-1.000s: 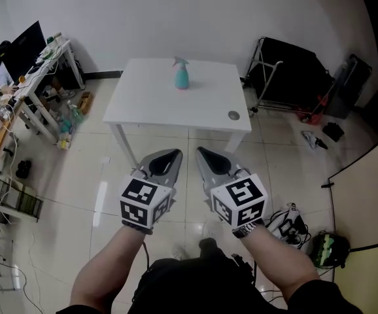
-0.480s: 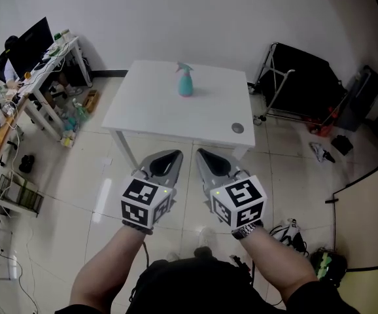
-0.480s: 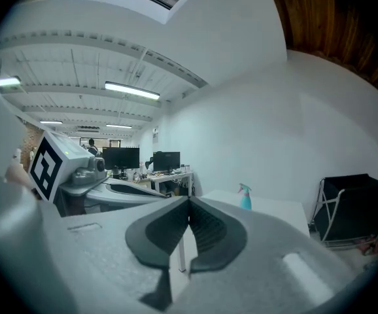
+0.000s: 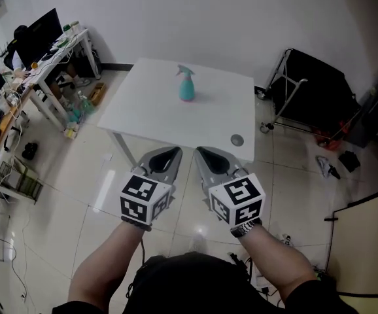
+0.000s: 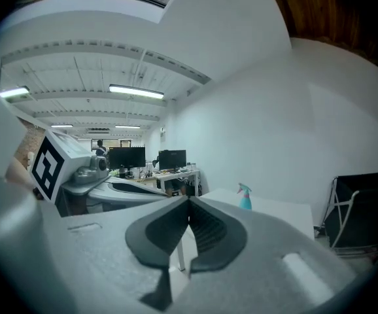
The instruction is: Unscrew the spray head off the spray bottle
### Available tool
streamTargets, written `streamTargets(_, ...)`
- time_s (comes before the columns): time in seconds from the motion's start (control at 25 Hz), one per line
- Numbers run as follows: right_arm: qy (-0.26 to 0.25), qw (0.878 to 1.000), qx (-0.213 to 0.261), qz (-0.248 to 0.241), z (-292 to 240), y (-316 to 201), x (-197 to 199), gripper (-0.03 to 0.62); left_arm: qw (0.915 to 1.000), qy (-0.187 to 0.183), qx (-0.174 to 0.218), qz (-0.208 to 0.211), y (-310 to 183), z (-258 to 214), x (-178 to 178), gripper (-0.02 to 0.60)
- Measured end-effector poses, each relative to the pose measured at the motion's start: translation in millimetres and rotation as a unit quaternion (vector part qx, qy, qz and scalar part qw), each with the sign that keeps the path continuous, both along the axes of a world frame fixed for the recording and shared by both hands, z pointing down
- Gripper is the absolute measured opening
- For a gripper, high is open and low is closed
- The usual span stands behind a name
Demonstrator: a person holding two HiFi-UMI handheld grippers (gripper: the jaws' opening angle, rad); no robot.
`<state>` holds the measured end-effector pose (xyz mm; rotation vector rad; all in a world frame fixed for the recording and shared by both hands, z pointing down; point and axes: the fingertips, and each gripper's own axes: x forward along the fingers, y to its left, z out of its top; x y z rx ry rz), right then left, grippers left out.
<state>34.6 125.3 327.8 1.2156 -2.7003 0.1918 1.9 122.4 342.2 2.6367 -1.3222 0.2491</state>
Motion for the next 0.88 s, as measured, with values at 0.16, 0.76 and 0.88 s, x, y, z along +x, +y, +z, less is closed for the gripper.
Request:
streamTargets(0.16, -0.004, 1.000, -0.001, -0.012, -0.6, -12.4, 11.8, -0.009, 0.9999, -0.004, 0.000, -0.012, -11.9, -1.2, 11.8, 0.012)
streamTargets(0.76, -0.011, 1.000, 0.000, -0.026, 0.9, -37.1, 25.4, -0.009, 0.9996, -0.013, 0.005, -0.026, -35.0, -4.0, 26.3, 0.014)
streamTargets(0.88, -0.008, 1.000, 0.003, -0.024, 0.8, -43.2, 23.6, -0.009, 0.9996, -0.011, 0.006, -0.025, -41.6, -2.9, 24.6, 0.014)
